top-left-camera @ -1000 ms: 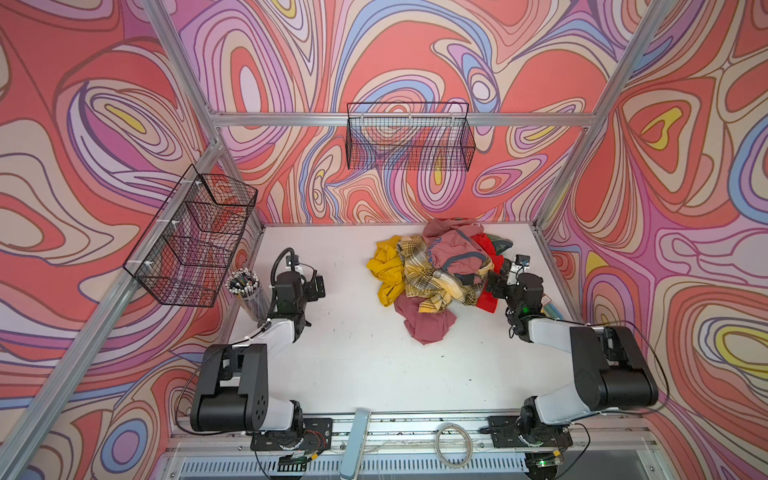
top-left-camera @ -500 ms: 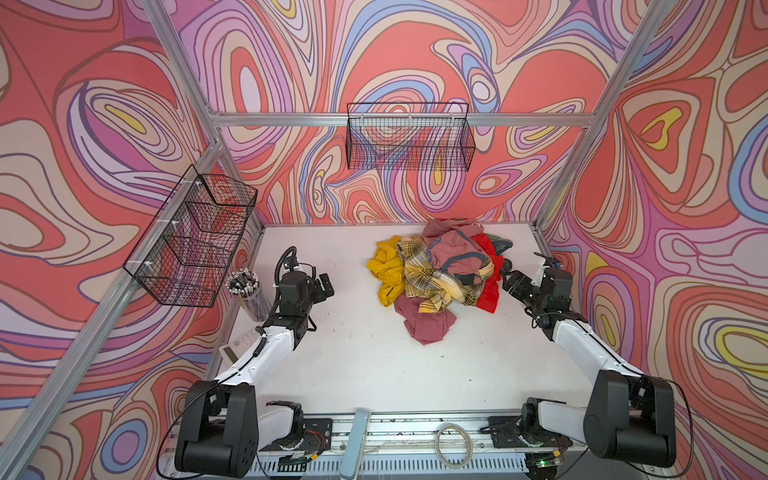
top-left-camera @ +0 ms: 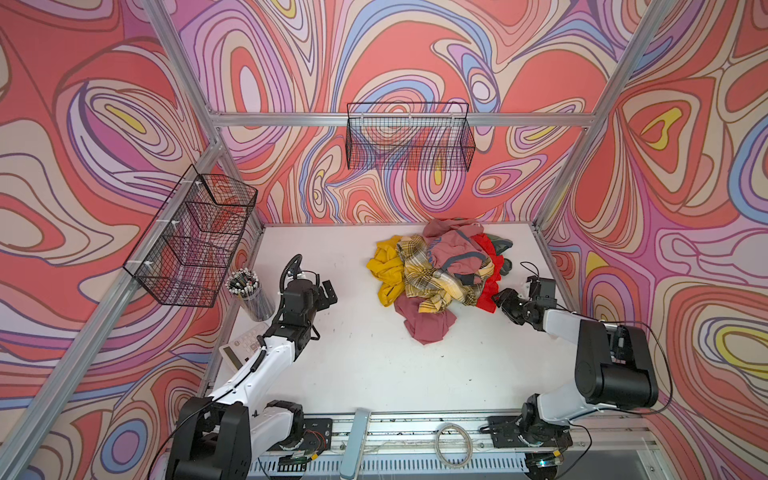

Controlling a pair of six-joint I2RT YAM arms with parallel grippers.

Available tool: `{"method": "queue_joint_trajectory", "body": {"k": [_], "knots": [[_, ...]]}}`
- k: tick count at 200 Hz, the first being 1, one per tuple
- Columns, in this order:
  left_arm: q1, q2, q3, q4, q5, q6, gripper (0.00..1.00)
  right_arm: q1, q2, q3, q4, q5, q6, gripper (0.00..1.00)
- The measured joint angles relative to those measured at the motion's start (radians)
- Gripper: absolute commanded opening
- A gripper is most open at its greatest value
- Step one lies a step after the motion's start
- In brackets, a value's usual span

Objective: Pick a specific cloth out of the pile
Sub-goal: 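Reach the right gripper to the red shirt's edge and close on it, then lift the red shirt high out of the pile with the right gripper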

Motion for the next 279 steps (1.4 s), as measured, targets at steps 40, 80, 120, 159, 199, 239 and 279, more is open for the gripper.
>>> {"method": "queue_joint_trajectory", "body": {"k": [40, 80, 120, 159, 199, 239, 279], "knots": [[0.000, -0.023, -0.016, -0.008, -0.019, -0.021, 1.00, 0.000, 0.100, 0.066, 0.056, -0.044, 0.008, 0.47], [0.000, -0.034, -0.049, -0.028, -0.024, -0.031, 1.00, 0.000, 0.170, 0.095, 0.119, -0.095, 0.030, 0.20], [0.000, -0.041, -0.049, -0.050, -0.025, -0.034, 1.00, -0.001, 0.160, 0.086, 0.176, -0.128, 0.055, 0.00], [0.000, -0.037, -0.045, -0.089, -0.016, -0.036, 1.00, -0.001, -0.006, 0.069, 0.158, -0.130, 0.026, 0.00], [-0.017, 0.006, 0.000, -0.117, -0.002, -0.043, 1.00, 0.001, -0.146, 0.152, 0.054, -0.134, -0.019, 0.00], [-0.098, 0.084, 0.044, -0.138, -0.013, -0.041, 1.00, 0.006, -0.249, 0.232, -0.040, -0.134, -0.043, 0.00], [-0.172, 0.161, 0.090, -0.140, -0.022, -0.041, 1.00, 0.022, -0.287, 0.355, -0.132, -0.149, -0.068, 0.00]]}}
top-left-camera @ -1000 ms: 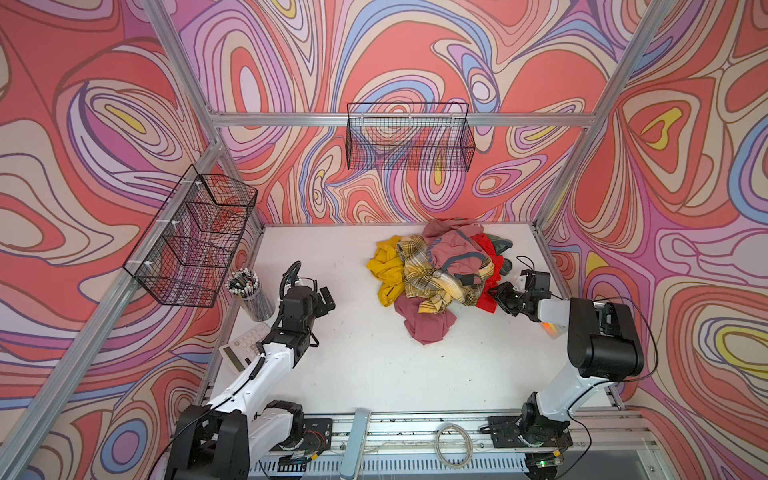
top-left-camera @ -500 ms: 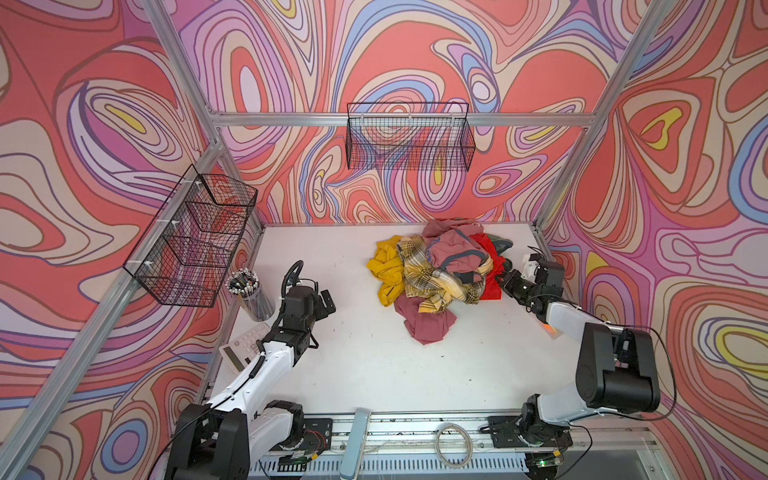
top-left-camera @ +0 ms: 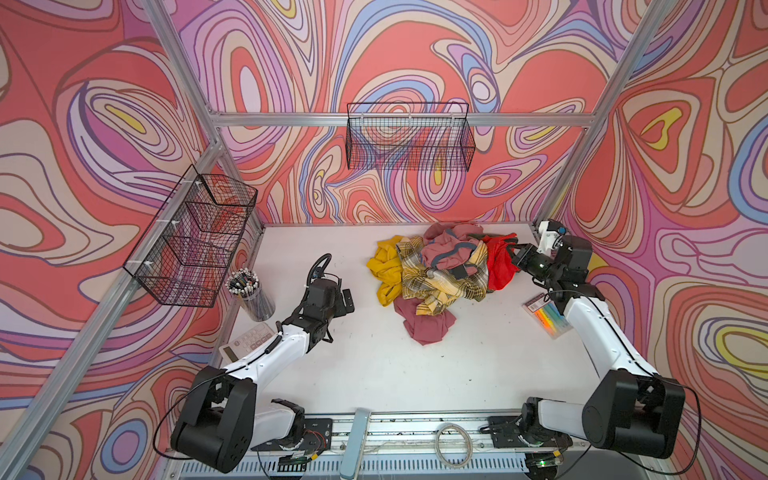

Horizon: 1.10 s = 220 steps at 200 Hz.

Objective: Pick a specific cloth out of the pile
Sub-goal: 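Lift the red shirt high out of the pile with the right gripper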

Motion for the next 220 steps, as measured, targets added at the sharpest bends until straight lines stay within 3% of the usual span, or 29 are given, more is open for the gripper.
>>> {"method": "queue_joint_trajectory", "body": {"k": [101, 220], "knots": [[-0.066, 0.101, 0.063, -0.016, -0.023, -0.005, 1.00, 0.159, 0.001, 0.297, -0.216, -0.018, -0.087, 0.00], [-0.172, 0.225, 0.151, -0.026, -0.013, -0.008, 1.00, 0.273, 0.051, 0.663, -0.330, -0.048, -0.106, 0.00]]}}
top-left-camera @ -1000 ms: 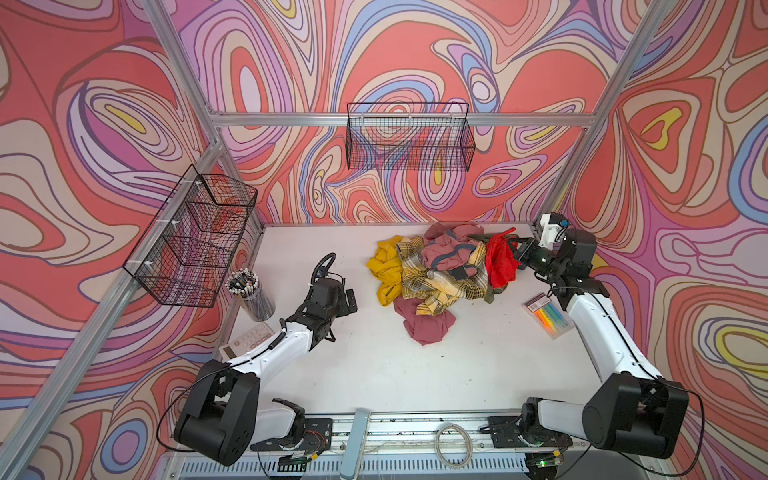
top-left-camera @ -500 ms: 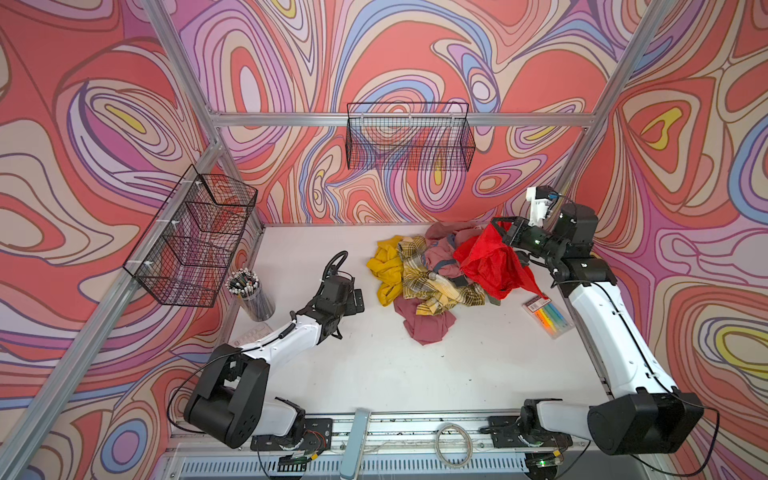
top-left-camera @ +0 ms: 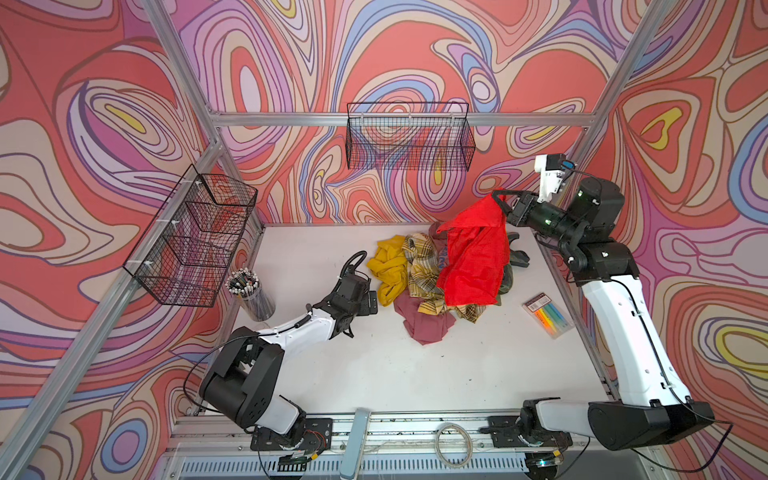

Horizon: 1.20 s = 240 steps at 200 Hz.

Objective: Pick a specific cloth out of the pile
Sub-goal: 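Lift the red shirt high out of the pile with the right gripper, then lower the red shirt with the right gripper while the left gripper grasps it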

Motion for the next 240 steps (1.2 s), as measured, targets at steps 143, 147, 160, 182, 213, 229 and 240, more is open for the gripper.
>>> {"method": "queue_joint_trajectory", "body": {"k": [143, 147, 160, 182, 213, 229, 240], "knots": [[-0.006, -0.132, -0.009, -0.033, -0.039, -0.010, 1.00, 0.134, 0.023, -0.449, -0.005, 0.180, -0.091, 0.00], [-0.008, -0.132, -0.008, -0.039, -0.039, -0.006, 1.00, 0.134, 0.024, -0.469, -0.006, 0.195, -0.096, 0.00], [-0.014, -0.132, -0.004, -0.058, -0.039, 0.003, 1.00, 0.134, 0.042, -0.506, -0.005, 0.237, -0.111, 0.00], [-0.037, -0.132, 0.008, -0.079, -0.041, 0.017, 1.00, 0.134, 0.092, -0.514, 0.005, 0.294, -0.134, 0.00], [-0.063, -0.131, 0.027, -0.090, -0.048, 0.024, 1.00, 0.137, 0.099, -0.525, 0.003, 0.335, -0.162, 0.00], [-0.064, -0.131, 0.027, -0.096, -0.051, 0.024, 1.00, 0.144, 0.058, -0.562, -0.002, 0.352, -0.167, 0.00], [-0.065, -0.131, 0.027, -0.099, -0.054, 0.024, 1.00, 0.146, 0.017, -0.600, -0.008, 0.367, -0.167, 0.00]]}}
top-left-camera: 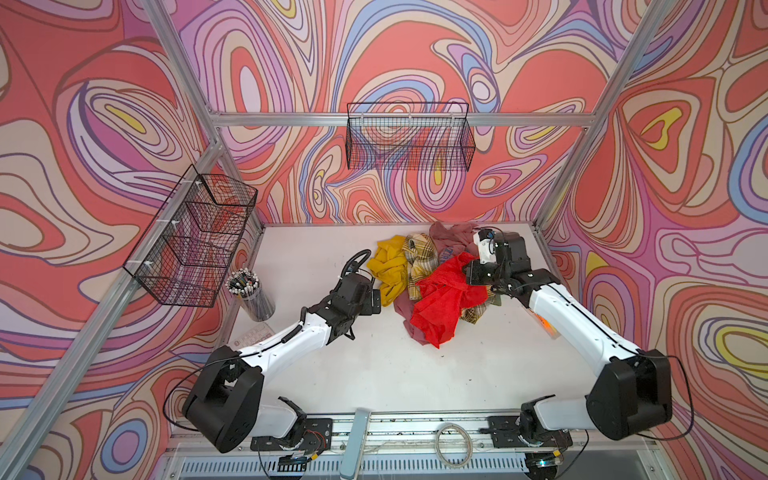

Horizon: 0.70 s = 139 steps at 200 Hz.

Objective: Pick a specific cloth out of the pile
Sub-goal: 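Lower the red shirt with the right gripper while the left gripper grasps it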

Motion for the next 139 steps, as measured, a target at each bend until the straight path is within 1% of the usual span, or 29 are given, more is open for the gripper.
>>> {"method": "queue_joint_trajectory", "body": {"k": [13, 28, 34, 47, 55, 61, 67, 83, 97, 112, 118, 121, 139], "knots": [[-0.005, 0.000, 0.002, -0.007, -0.002, 0.009, 1.00, 0.001, -0.033, -0.041, -0.013, 0.011, 0.005, 0.00], [-0.032, 0.000, 0.014, -0.013, -0.006, 0.037, 1.00, 0.001, -0.035, -0.066, -0.031, 0.013, 0.012, 0.07], [-0.053, 0.000, 0.024, -0.013, -0.008, 0.053, 1.00, 0.001, -0.028, -0.076, -0.036, 0.012, 0.017, 0.09], [-0.098, 0.001, 0.047, -0.010, -0.002, 0.090, 1.00, 0.001, -0.011, -0.094, -0.038, 0.010, 0.027, 0.09], [-0.128, 0.004, 0.066, -0.006, 0.017, 0.119, 1.00, 0.001, -0.004, -0.105, -0.034, 0.010, 0.038, 0.10], [-0.145, 0.008, 0.078, -0.005, 0.028, 0.134, 1.00, 0.001, -0.002, -0.111, -0.032, 0.010, 0.045, 0.15], [-0.165, 0.016, 0.096, -0.003, 0.044, 0.151, 1.00, 0.001, 0.000, -0.114, -0.029, 0.010, 0.050, 0.21], [-0.215, 0.053, 0.148, -0.002, 0.087, 0.200, 1.00, 0.001, 0.001, -0.115, -0.014, 0.008, 0.073, 0.27], [-0.254, 0.098, 0.198, -0.007, 0.117, 0.239, 0.99, 0.001, 0.007, -0.107, -0.001, 0.006, 0.090, 0.40], [-0.290, 0.151, 0.257, -0.026, 0.147, 0.273, 0.96, 0.001, 0.021, -0.095, 0.018, 0.000, 0.105, 0.47], [-0.305, 0.177, 0.284, -0.033, 0.159, 0.285, 0.95, 0.001, 0.025, -0.091, 0.023, -0.003, 0.112, 0.51], [-0.307, 0.185, 0.293, -0.035, 0.163, 0.290, 0.95, 0.001, 0.026, -0.089, 0.026, -0.005, 0.111, 0.55], [-0.336, 0.244, 0.344, -0.043, 0.194, 0.308, 0.94, 0.001, 0.027, -0.077, 0.039, -0.013, 0.134, 0.67]]}}
